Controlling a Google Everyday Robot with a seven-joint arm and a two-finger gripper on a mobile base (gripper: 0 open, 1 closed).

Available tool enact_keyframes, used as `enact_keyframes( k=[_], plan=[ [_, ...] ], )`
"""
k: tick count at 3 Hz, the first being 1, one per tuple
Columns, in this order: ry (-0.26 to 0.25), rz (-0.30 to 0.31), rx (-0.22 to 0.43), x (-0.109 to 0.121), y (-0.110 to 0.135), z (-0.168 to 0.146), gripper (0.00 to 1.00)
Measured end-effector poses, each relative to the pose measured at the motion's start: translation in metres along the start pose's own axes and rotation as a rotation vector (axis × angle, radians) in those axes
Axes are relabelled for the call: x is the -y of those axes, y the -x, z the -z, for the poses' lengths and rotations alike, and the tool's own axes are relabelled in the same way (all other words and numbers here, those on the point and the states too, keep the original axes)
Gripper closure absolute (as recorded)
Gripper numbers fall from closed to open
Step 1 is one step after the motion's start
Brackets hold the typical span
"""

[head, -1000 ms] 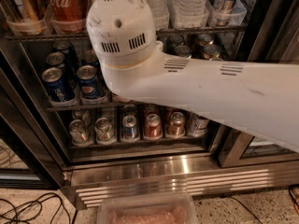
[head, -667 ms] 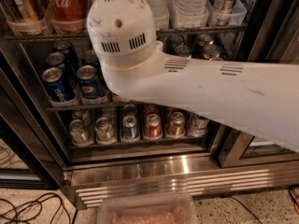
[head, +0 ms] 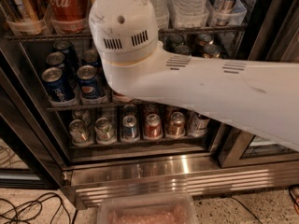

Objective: Pick green can from top shelf of fridge

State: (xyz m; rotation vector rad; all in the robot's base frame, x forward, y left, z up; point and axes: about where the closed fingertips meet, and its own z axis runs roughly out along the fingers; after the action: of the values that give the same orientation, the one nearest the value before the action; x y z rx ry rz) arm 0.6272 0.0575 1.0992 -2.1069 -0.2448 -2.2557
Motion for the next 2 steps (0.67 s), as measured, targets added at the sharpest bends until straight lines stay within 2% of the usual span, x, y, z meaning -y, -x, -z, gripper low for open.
enact_keyframes(
  k=[2],
  plan=[
    [-0.004, 0.005, 0.004, 0.0005, -0.0008, 0.0002, 1.0]
  ],
)
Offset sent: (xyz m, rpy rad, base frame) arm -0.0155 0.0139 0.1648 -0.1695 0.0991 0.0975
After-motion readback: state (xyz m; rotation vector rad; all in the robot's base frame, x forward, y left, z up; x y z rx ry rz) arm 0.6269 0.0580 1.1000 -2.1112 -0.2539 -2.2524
